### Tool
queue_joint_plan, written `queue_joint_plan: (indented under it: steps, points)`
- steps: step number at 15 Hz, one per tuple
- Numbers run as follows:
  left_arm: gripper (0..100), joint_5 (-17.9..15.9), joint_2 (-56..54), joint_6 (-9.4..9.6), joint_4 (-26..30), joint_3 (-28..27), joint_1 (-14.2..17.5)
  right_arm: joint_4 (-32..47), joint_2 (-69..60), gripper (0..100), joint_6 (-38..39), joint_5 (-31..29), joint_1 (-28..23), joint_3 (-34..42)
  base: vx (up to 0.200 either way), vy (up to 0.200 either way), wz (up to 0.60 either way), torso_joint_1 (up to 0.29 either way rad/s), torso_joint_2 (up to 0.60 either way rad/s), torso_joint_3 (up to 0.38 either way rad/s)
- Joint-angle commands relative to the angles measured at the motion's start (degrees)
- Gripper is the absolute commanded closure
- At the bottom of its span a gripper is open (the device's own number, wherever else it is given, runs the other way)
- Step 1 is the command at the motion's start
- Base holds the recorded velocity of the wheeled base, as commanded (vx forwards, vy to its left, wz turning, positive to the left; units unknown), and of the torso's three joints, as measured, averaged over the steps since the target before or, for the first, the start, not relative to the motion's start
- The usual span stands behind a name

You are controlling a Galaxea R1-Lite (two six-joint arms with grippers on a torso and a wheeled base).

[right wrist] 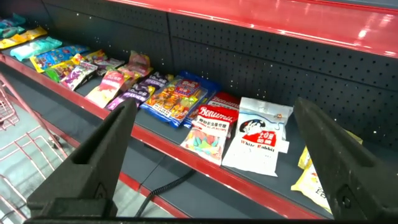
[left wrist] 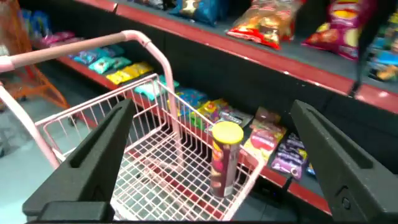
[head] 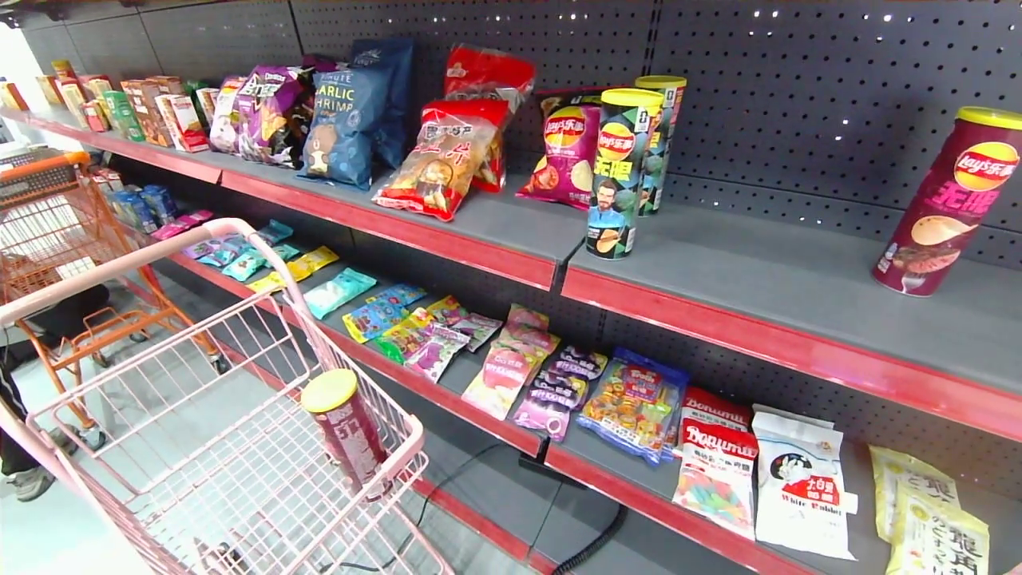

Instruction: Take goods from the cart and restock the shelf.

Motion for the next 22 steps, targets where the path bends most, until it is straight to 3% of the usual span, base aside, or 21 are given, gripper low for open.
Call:
queue_joint_plan:
  steps: [1, 3, 5, 6, 8, 11, 17, 20, 22]
  points:
    - [0, -0.1, 35.9, -0.63, -12.1, -10.7, 0.9, 0.0, 0.0, 0, 0.0, 0.0, 0.0, 0.0, 0.0, 0.0, 0.0, 0.0, 0.0, 0.0]
    - [0, -6.1, 42.7, 0.69, -17.5, -7.7, 1.0, 0.0, 0.0, 0, -0.1, 0.0, 0.0, 0.0, 0.0, 0.0, 0.0, 0.0, 0.0, 0.0]
    - [0, -9.6, 47.7, 4.73, -20.9, -1.6, 0.9, 0.0, 0.0, 0, -0.1, 0.0, 0.0, 0.0, 0.0, 0.0, 0.0, 0.0, 0.0, 0.0]
    - [0, -10.1, 49.4, 5.35, -23.0, 0.3, 0.9, 0.0, 0.0, 0, -0.1, 0.0, 0.0, 0.0, 0.0, 0.0, 0.0, 0.0, 0.0, 0.0]
    - [0, -10.3, 57.9, 5.44, -35.5, 5.9, 1.0, 0.0, 0.0, 0, -0.1, 0.0, 0.0, 0.0, 0.0, 0.0, 0.0, 0.0, 0.0, 0.0]
    - [0, -12.1, 68.6, 5.61, -48.6, 10.3, 0.7, 0.0, 0.0, 0, -0.1, 0.0, 0.0, 0.0, 0.0, 0.0, 0.0, 0.0, 0.0, 0.0]
    - [0, -16.7, 84.4, 6.67, -63.0, 12.3, 0.7, 0.0, 0.0, 0, -0.2, 0.0, 0.0, 0.0, 0.0, 0.0, 0.0, 0.0, 0.0, 0.0]
    - [0, -19.8, 87.6, 8.78, -64.4, 12.2, 0.8, 0.0, 0.0, 0, -0.2, 0.0, 0.0, 0.0, 0.0, 0.0, 0.0, 0.0, 0.0, 0.0]
    - [0, -20.8, 88.9, 8.95, -64.5, 11.6, 0.8, 0.0, 0.0, 0, -0.2, 0.0, 0.0, 0.0, 0.0, 0.0, 0.0, 0.0, 0.0, 0.0]
